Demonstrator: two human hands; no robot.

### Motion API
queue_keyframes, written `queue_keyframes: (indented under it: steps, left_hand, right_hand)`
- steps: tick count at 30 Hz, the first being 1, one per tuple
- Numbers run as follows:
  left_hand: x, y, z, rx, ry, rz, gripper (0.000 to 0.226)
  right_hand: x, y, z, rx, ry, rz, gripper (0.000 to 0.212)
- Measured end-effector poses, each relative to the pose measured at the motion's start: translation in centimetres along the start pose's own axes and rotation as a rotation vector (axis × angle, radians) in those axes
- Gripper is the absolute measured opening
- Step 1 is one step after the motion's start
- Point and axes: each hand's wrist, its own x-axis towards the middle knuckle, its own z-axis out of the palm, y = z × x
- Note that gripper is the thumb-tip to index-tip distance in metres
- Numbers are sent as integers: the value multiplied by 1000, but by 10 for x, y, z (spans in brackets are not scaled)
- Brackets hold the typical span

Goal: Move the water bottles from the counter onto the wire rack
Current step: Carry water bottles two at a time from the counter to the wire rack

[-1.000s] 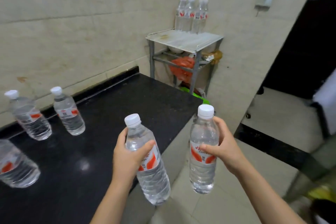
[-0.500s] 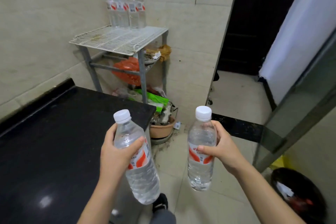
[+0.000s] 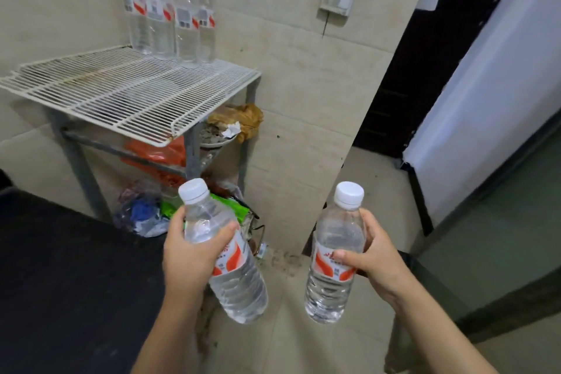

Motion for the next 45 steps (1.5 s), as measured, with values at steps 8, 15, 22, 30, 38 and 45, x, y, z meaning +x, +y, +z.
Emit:
queue_keyframes:
  steps: [8,15,22,30,38,45]
  left_hand:
    - [61,0,54,155,-90,68,54]
    - [113,7,117,236,-15,73,55]
    - [172,38,189,199,187,253,57]
    - [223,109,217,197,331,419,49]
    - [302,179,201,262,432,546,64]
    - [383,191,195,337,558,537,84]
  right_hand:
    - [75,16,-40,45,63,37,69]
    - [190,13,-72,-31,-125,-13,70]
    - [327,-20,-96,53,-323,-151,70]
    - [436,-95,-90,107,-487,-332,70]
    - [526,-174,-26,251,-488,-520,50]
    - [582,-183,27,360,-345,-469,43]
